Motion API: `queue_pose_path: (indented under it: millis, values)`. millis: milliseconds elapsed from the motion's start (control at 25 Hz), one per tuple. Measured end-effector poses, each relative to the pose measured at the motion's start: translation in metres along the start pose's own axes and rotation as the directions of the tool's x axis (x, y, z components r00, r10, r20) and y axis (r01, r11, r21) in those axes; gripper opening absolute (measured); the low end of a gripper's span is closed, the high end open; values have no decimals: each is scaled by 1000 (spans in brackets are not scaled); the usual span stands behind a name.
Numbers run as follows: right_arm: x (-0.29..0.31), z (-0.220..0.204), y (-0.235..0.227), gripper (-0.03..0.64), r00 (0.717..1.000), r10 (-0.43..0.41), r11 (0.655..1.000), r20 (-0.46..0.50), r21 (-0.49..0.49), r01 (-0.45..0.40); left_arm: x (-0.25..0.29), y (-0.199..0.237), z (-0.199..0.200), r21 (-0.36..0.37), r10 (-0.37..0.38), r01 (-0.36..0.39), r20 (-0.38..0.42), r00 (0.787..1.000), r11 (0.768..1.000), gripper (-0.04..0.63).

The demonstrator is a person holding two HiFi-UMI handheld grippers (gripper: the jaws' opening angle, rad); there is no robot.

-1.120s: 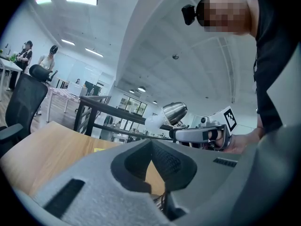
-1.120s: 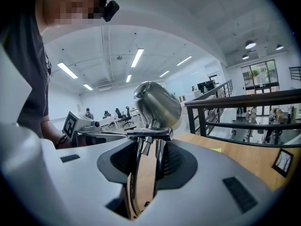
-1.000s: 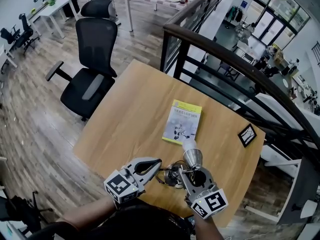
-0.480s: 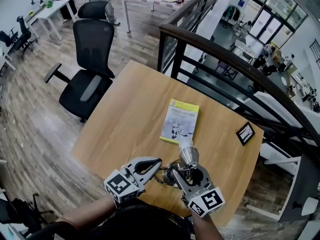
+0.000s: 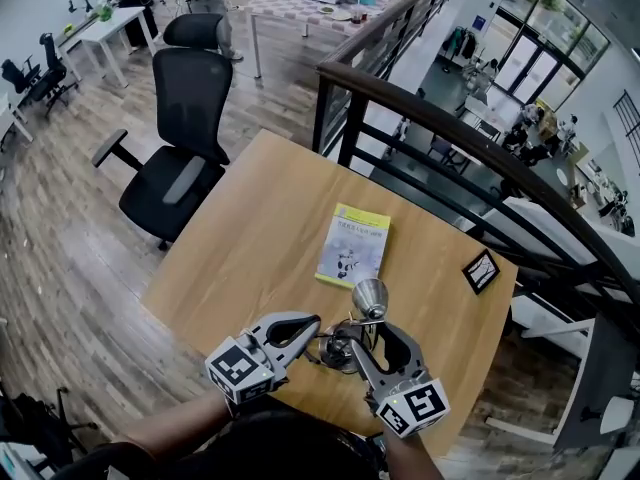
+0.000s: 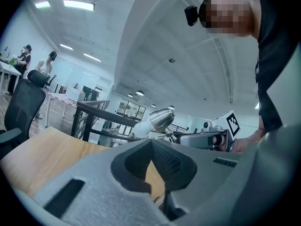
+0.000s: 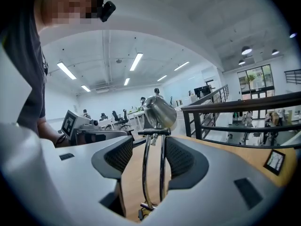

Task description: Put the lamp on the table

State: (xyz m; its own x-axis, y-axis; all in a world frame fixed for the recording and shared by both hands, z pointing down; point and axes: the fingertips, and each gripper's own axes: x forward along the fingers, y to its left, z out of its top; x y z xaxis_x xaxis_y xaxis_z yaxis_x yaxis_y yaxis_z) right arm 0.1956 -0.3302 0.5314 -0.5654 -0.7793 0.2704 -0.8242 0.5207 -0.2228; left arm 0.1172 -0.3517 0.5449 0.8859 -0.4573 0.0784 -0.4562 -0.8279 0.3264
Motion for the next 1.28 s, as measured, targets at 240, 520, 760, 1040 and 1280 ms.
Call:
queue_pose_path:
  millis: [240, 520, 760, 1040, 1280]
  values:
    - [-31, 14, 17, 207, 999, 5, 1000, 42, -30, -3, -11, -30, 9, 28, 2, -3, 28, 1000, 1000, 8]
    - [-72, 21, 41, 207, 996, 27, 998, 80, -53, -23, -25, -63, 18, 72, 15, -19, 62, 998, 997, 8]
    - [-107, 36, 65, 101, 990, 31, 994, 135, -112, -16, -33, -99, 24, 104, -12, 4, 78, 997, 995, 9]
    - [-141, 39, 82, 23, 987, 35, 985, 158, -172, -7, -44, -133, 26, 136, -22, 10, 92, 995, 991, 9]
    - [-156, 20, 82, 23, 985, 17, 990, 174, -144, 8, -51, -148, 24, 152, -22, 9, 86, 996, 988, 9]
